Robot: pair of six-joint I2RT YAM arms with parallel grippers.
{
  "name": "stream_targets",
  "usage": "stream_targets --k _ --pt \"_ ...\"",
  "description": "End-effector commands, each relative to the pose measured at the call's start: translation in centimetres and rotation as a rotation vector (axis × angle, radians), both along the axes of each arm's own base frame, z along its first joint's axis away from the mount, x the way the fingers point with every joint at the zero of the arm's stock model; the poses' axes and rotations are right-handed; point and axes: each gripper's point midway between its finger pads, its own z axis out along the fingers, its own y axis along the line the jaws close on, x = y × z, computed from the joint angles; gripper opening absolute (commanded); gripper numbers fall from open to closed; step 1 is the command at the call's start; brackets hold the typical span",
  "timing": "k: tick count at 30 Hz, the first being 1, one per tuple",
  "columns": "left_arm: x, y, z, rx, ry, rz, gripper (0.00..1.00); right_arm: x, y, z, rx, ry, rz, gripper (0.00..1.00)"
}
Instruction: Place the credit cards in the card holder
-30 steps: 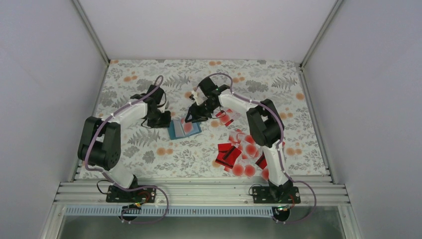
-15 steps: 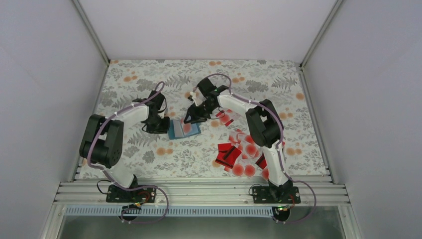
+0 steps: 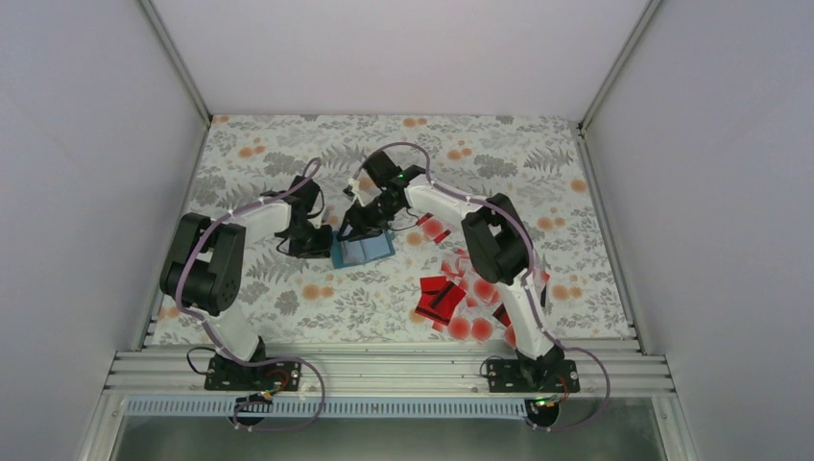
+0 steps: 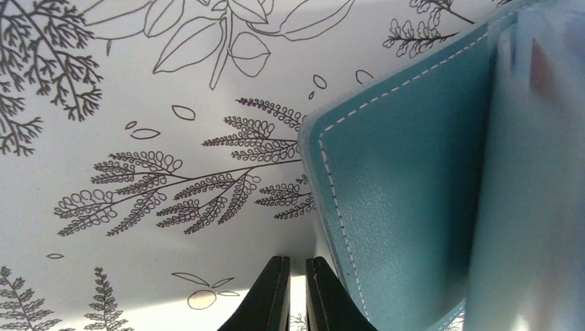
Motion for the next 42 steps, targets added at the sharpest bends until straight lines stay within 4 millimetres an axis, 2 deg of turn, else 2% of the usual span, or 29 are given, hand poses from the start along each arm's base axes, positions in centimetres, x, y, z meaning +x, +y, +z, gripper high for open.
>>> stream_targets --k 1,7,12,16,19,25,30,32,37,40,42 --pt "0.8 -0.5 0.5 -0.028 -0.028 -0.019 0.09 -0.5 0.8 -0.2 0.014 0.015 0.028 0.4" --pt "0.8 -0.4 0.7 -0.022 -0.033 -0.019 0.09 -0.3 0.4 -0.5 -0.016 -0.001 0.019 0.4" --pt "0.9 0.2 1.7 0.01 -0.055 -0.015 0.09 0.5 -1.3 -0.7 -0.096 -0.049 -0.011 0.4" --pt "1.0 0.7 3.2 0.031 -0.079 -0.011 0.09 1.4 -3.5 0.6 -0.132 -0.093 -0.061 0.4" --pt "1.2 0.8 4.6 0.038 -0.102 -0.006 0.09 2.3 -5.3 2.3 -0.145 -0.131 -0.105 0.4" --pt "2.9 0.5 8.8 0.026 -0.182 0.009 0.09 3.4 -7.9 4.4 -0.189 -0.198 -0.141 0.41" --pt "5.1 -1.5 13.4 -0.066 -0.296 -0.024 0.1 4.4 -10.5 4.9 -0.258 -0.259 -0.187 0.41" --pt "5.6 -2.4 14.5 -0.089 -0.324 -0.048 0.1 5.3 -12.5 4.8 -0.323 -0.302 -0.247 0.43" --pt "5.8 -5.7 17.1 -0.159 -0.427 -0.147 0.08 6.4 -16.9 6.7 -0.422 -0.436 -0.371 0.5" --pt "5.5 -7.6 18.2 -0.176 -0.488 -0.209 0.07 5.9 -19.8 7.2 -0.505 -0.502 -0.44 0.65" --pt "5.3 -9.0 18.9 -0.195 -0.528 -0.25 0.07 5.2 -21.9 7.7 -0.558 -0.547 -0.493 0.79"
